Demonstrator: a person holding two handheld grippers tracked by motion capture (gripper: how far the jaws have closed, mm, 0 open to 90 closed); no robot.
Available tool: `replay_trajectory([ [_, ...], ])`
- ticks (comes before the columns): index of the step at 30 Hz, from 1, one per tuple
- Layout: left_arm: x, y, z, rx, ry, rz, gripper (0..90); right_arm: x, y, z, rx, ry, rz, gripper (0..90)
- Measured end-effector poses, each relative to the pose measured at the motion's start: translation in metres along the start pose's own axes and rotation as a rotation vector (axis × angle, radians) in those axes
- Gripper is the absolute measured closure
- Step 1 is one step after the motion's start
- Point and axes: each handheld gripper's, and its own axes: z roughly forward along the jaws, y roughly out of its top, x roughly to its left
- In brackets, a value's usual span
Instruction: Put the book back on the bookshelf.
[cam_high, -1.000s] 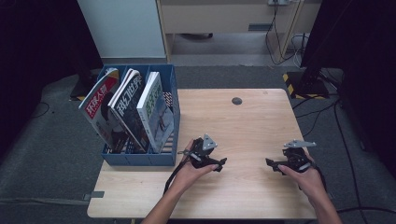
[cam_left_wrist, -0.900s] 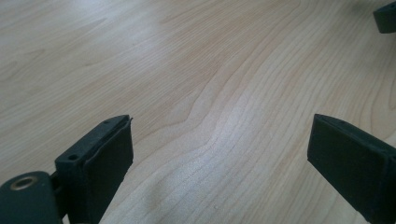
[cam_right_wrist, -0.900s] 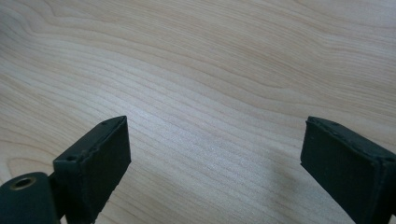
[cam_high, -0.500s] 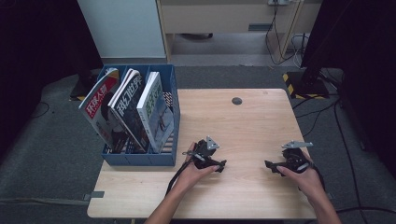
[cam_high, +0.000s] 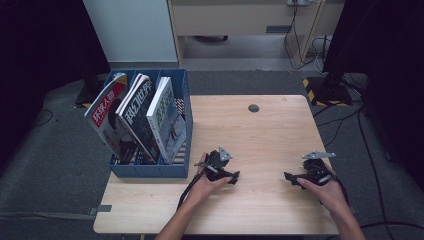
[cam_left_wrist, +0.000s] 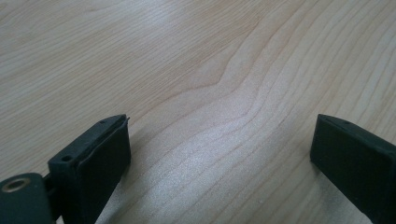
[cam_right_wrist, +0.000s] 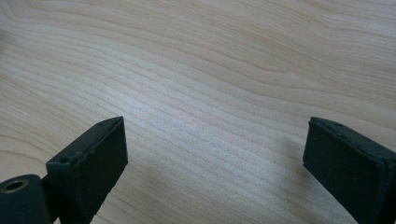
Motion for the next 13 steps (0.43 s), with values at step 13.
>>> replay_trajectory([
  [13, 0.0003, 0.0002, 0.0006, 0.004, 0.004, -0.003, 2.5, 0.0052, -0.0028, 0.0081, 0.023, -0.022, -0.02, 5.6],
])
